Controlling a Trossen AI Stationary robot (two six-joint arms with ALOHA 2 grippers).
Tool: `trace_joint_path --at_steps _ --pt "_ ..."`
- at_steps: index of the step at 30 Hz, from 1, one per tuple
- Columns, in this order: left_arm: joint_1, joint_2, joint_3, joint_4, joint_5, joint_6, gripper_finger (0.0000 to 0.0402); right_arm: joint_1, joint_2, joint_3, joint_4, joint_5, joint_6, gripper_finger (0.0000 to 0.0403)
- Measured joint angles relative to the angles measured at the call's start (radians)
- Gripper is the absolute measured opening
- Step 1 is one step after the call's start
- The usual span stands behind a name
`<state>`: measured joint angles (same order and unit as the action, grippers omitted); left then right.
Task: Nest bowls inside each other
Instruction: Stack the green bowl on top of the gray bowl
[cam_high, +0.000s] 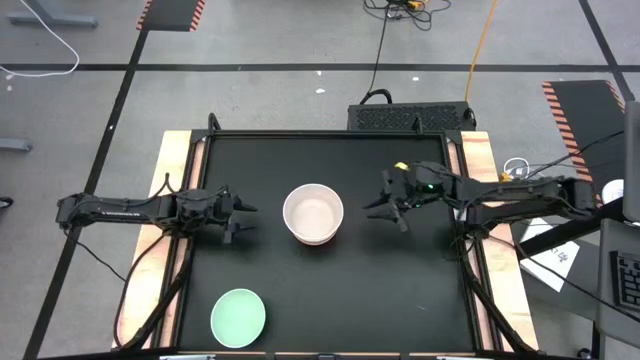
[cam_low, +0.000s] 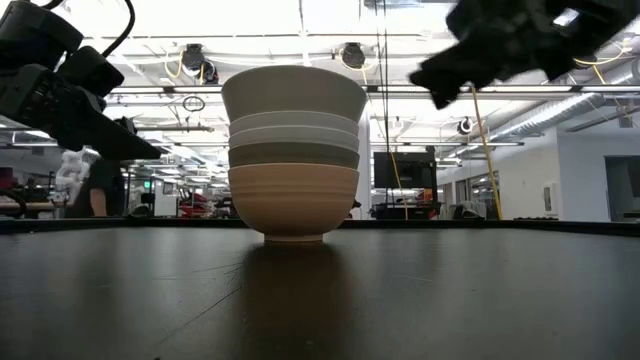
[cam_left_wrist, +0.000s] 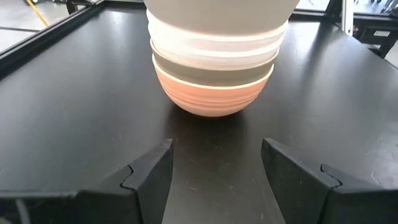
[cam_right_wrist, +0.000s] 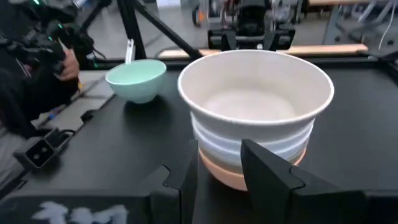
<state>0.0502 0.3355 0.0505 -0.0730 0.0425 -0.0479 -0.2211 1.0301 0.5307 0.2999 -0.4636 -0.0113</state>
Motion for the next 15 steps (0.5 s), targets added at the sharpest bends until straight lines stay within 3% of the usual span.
trace_joint_path --at_steps 5,9,15 --pt "0.000 0.000 0.000 0.015 -0.003 0.000 0.0246 0.001 -0.136 -0.182 0.161 0.047 0.065 0.0114" --pt "0.000 0.000 0.000 0.016 -0.020 -0.007 0.0246 0.001 -0.218 -0.261 0.162 0.120 0.102 0.0114" --pt "0.000 0.000 0.000 0.012 -0.020 -0.006 0.0246 0.001 -0.300 -0.317 0.111 0.149 0.103 0.0114"
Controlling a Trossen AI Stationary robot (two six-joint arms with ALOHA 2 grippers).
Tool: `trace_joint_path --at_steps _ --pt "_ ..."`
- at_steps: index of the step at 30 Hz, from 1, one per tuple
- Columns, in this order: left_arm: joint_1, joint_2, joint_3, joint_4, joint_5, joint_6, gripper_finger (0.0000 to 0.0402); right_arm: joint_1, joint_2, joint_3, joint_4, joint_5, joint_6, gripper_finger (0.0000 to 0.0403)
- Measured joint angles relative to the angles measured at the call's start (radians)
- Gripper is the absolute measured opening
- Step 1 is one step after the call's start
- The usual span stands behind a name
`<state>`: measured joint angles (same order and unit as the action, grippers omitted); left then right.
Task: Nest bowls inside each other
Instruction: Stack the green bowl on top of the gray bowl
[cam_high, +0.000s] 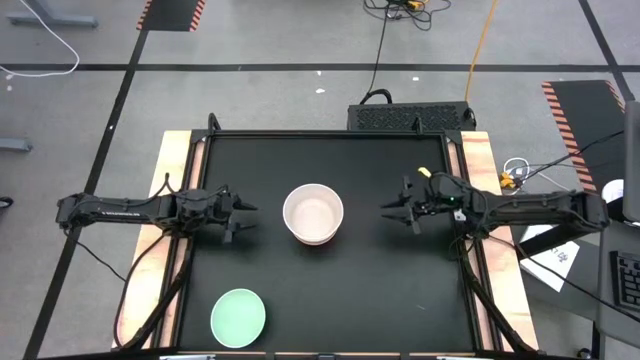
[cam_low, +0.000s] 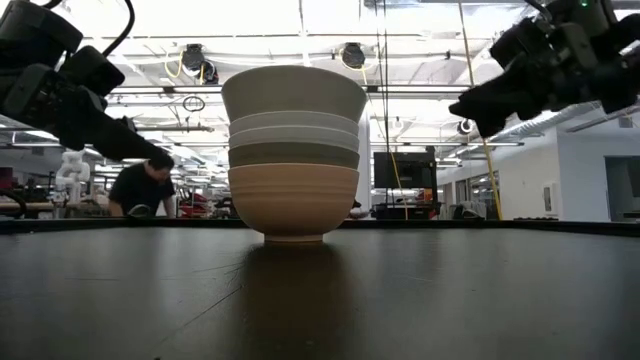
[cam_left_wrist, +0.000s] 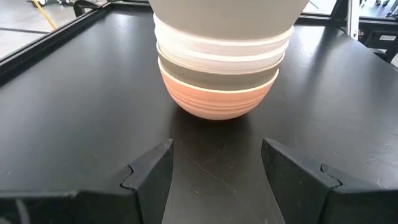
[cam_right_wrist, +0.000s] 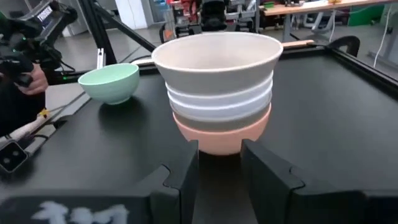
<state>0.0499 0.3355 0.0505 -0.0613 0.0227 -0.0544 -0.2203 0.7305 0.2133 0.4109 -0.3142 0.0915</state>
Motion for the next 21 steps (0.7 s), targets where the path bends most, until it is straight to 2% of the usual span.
trace_joint_path --at_steps 12,18,21 --pt "0.000 0.000 0.000 -0.024 0.000 -0.003 0.0246 0.004 -0.136 -0.100 0.006 0.000 0.065 0.0114" --pt "0.000 0.000 0.000 -0.027 0.001 -0.009 0.0246 0.048 -0.185 -0.192 0.067 -0.001 0.130 0.0114" --pt "0.000 0.000 0.000 -0.025 0.001 -0.008 0.0246 0.069 -0.204 -0.194 0.035 -0.001 0.131 0.0114"
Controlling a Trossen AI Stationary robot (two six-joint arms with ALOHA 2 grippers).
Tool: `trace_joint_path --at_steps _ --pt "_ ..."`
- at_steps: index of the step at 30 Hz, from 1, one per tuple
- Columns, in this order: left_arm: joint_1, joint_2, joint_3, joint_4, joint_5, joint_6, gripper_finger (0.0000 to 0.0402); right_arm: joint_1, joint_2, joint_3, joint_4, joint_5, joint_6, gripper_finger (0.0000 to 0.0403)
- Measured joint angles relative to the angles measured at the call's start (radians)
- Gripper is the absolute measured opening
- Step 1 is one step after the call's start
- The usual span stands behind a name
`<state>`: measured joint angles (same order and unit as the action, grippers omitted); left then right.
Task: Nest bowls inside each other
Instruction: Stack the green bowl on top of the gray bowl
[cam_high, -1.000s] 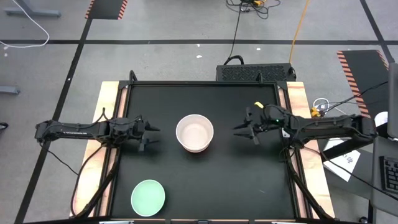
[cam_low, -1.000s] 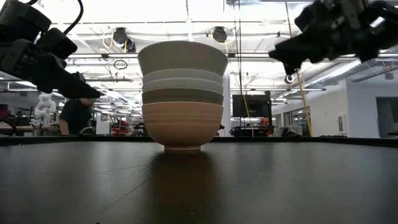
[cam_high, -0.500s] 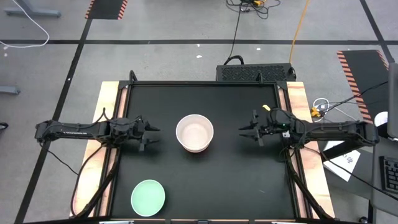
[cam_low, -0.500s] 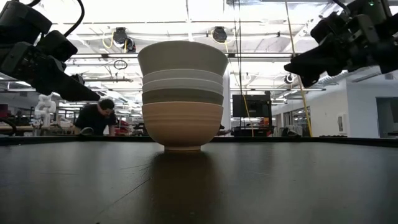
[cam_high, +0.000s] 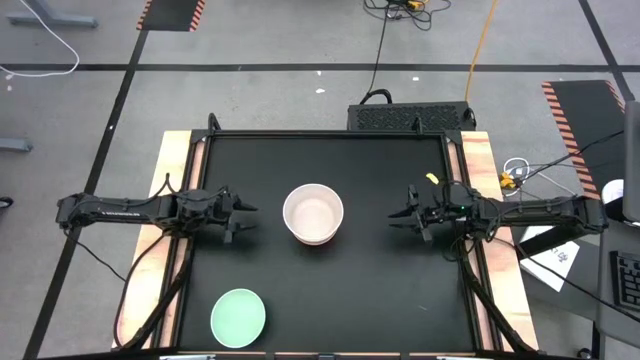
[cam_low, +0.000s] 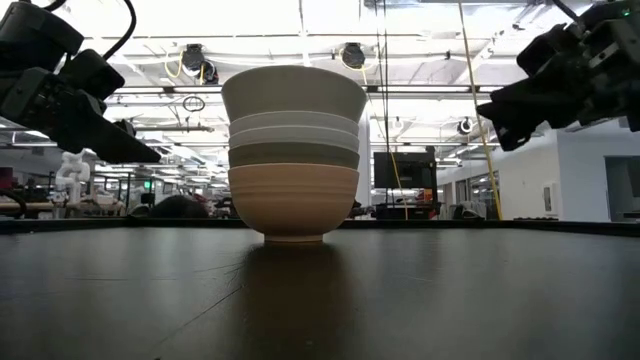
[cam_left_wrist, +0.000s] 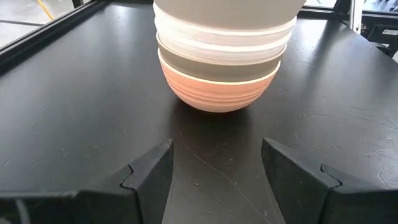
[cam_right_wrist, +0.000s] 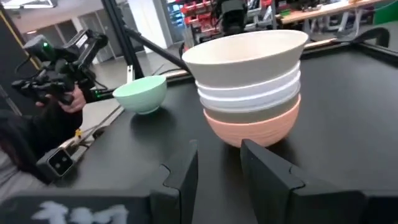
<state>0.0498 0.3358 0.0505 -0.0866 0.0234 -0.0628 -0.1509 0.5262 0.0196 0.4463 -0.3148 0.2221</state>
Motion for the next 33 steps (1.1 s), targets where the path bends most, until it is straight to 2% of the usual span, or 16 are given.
trace_joint_path --at_steps 13,16,20,26,33 --pt "0.000 0.000 0.000 0.017 0.009 -0.034 0.0246 0.022 -0.006 -0.003 -0.024 0.003 0.001 0.0114" --pt "0.000 0.000 0.000 0.014 0.074 -0.036 0.0246 0.022 -0.006 -0.003 -0.041 0.003 0.002 0.0114" --pt "-0.015 0.000 0.000 0.016 0.230 -0.051 0.0246 0.022 -0.006 -0.004 -0.040 0.003 -0.001 0.0114" --pt "-0.141 0.000 -0.040 0.146 0.238 -0.061 0.0246 0.022 -0.006 -0.005 -0.040 0.004 -0.004 0.0114" --pt "-0.344 0.029 -0.040 0.225 0.107 -0.043 0.0246 0.022 -0.006 -0.005 -0.040 0.004 -0.006 0.0114"
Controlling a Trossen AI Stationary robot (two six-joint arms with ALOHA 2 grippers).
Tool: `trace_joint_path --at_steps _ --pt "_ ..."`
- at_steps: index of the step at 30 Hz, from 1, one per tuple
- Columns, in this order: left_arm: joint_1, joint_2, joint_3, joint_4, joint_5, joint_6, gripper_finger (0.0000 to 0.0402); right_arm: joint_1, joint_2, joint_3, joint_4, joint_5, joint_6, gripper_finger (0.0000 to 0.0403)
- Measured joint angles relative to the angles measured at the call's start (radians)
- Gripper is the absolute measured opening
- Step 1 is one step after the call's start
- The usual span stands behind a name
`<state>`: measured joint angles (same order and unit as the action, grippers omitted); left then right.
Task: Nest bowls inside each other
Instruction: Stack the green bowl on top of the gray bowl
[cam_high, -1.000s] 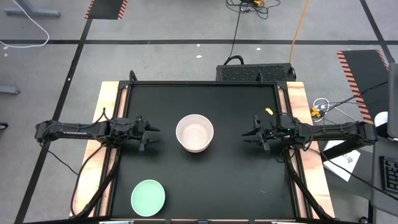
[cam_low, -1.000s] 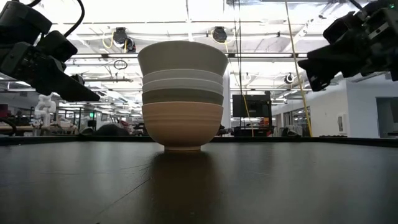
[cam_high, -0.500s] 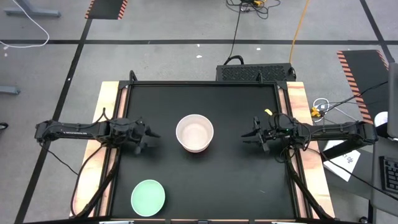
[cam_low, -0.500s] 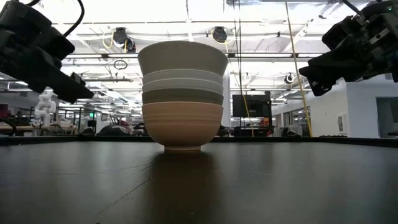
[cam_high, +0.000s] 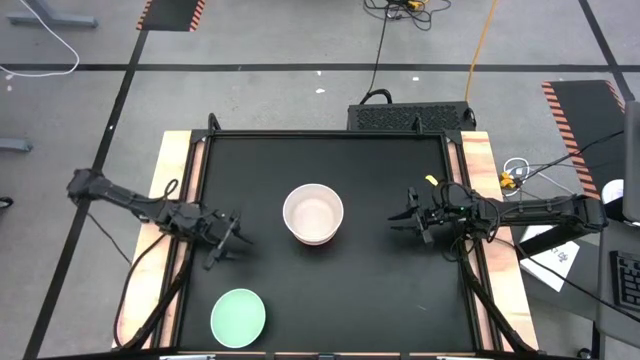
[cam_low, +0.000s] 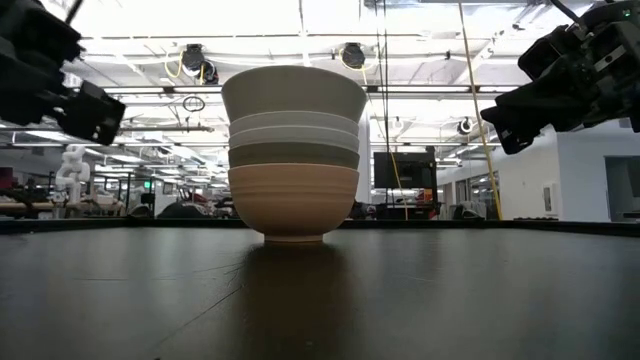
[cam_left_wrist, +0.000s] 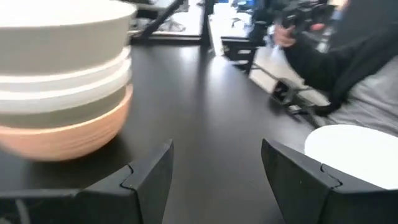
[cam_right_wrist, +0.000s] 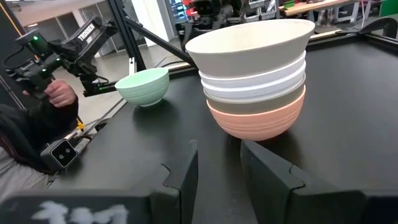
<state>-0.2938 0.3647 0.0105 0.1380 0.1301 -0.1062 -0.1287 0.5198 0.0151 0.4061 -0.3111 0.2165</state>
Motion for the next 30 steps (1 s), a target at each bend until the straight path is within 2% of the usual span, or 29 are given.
trace_joint_path --at_steps 8,14,18,24,30 --pt "-0.184 0.085 0.000 0.091 -0.108 -0.003 0.0246 0.000 0.000 0.000 0.000 0.000 0.000 0.0114" --pt "-0.245 0.142 0.001 0.151 -0.148 -0.107 0.0246 0.000 0.000 0.000 0.000 0.000 0.004 0.0114" --pt "-0.269 0.172 0.038 0.105 -0.202 -0.213 0.0246 0.000 0.000 0.000 0.000 0.000 0.007 0.0114" --pt "-0.328 0.251 0.179 0.003 -0.199 -0.253 0.0247 0.000 0.000 0.000 0.000 0.000 0.007 0.0114" --pt "-0.393 0.383 0.409 -0.311 -0.241 -0.401 0.0272 0.000 0.000 0.000 -0.002 0.000 0.007 0.0114"
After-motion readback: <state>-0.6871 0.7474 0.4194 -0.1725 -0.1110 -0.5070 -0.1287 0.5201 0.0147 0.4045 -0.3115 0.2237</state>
